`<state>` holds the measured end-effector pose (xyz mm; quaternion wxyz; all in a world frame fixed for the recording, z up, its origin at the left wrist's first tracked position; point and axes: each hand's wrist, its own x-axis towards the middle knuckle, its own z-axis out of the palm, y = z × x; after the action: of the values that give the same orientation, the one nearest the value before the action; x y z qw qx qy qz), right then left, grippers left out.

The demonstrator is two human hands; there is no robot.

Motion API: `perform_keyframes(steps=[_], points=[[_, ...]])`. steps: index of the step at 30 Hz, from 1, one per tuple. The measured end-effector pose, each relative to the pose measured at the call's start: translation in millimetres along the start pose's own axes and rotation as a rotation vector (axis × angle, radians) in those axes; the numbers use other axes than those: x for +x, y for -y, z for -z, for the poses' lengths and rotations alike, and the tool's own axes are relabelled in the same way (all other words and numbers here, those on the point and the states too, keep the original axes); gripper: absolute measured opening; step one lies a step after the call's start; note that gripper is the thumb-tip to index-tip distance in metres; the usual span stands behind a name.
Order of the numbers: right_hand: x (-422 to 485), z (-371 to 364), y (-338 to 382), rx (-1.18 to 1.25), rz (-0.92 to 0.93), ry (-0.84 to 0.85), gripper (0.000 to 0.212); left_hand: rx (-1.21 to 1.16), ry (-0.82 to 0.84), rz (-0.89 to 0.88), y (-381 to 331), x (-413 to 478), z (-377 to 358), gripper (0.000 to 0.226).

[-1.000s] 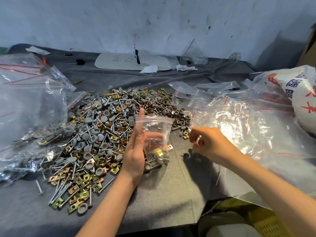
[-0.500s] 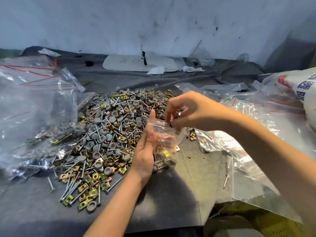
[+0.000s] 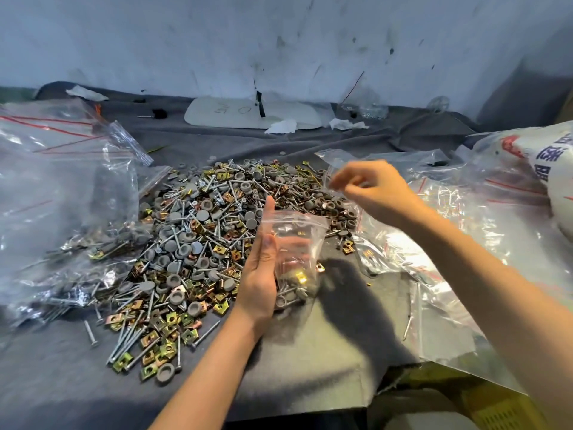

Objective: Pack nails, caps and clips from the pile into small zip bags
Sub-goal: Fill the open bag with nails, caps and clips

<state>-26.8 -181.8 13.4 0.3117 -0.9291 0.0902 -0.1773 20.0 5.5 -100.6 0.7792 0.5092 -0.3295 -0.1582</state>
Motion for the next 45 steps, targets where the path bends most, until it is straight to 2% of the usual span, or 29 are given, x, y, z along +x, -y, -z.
perform_keyframes(steps=[2, 4, 7, 12, 14, 17, 19, 20, 24, 25, 28, 29, 32, 40, 42, 45], points=[[-2.3, -16.4, -29.9, -0.27, -0.09, 0.122, 0.021, 0.035, -0.018, -0.013, 0.8, -1.3, 0.2, 0.049], [-9.7, -34.7, -53.7, -0.455, -0.082, 0.22, 0.021, 0.057, -0.039, -0.028, 1.2, -1.9, -0.1, 0.046], [-14.0, -46.4, -67.8, -0.508, -0.035, 0.14, 0.021, 0.067, -0.033, -0.009, 2.4, -0.3, 1.3, 0.046], [-11.4, -46.5, -66.3, -0.609, 0.02, 0.105, 0.013, 0.081, -0.013, 0.024, 5.1, -0.9, 3.7, 0.054], [-12.7, -44.7, -62.1, -0.501, 0.028, -0.005, 0.01, 0.077, -0.02, 0.03, 5.0, -1.4, 3.4, 0.054], [-14.0, -32.6, -30.8, 0.091, -0.033, -0.214, 0.012, 0.069, -0.038, 0.054, 4.5, -2.1, 3.0, 0.057], [-14.4, -20.8, -3.3, 0.39, 0.01, -0.193, 0.018, 0.067, -0.03, 0.053, 3.4, -2.9, 1.9, 0.067], [-15.1, -16.4, 9.4, 0.439, 0.061, -0.135, 0.018, 0.076, -0.021, 0.048, 3.1, -2.7, 1.7, 0.072], [-21.4, -17.2, 38.5, 0.282, 0.18, 0.094, 0.012, 0.007, -0.025, 0.107, -2.5, -2.3, -0.7, 0.104], [-22.2, -19.6, 39.6, 0.229, 0.188, 0.124, 0.01, -0.008, -0.035, 0.106, -3.2, -2.7, -2.0, 0.101], [-23.1, -21.6, 36.8, 0.163, 0.173, 0.147, 0.008, -0.039, -0.051, 0.038, -5.0, -5.0, -5.4, 0.047], [-23.3, -20.7, 35.6, 0.159, 0.163, 0.137, 0.007, -0.04, -0.05, 0.029, -5.2, -5.4, -5.5, 0.039], [-24.6, -18.8, 33.0, 0.18, 0.137, 0.129, 0.009, -0.043, -0.028, 0.03, -6.9, -5.4, -4.6, 0.039], [-24.1, -12.3, 25.1, 0.127, 0.077, 0.281, 0.04, 0.013, 0.0, -0.014, -1.7, -1.0, 1.3, 0.045], [-23.5, -10.0, 22.5, 0.121, 0.061, 0.3, 0.036, 0.018, 0.011, -0.007, -3.1, 0.1, 0.6, 0.043], [-22.4, -6.2, 18.7, 0.128, 0.038, 0.329, 0.006, 0.044, 0.016, -0.006, -4.6, -1.2, -0.3, 0.042]])
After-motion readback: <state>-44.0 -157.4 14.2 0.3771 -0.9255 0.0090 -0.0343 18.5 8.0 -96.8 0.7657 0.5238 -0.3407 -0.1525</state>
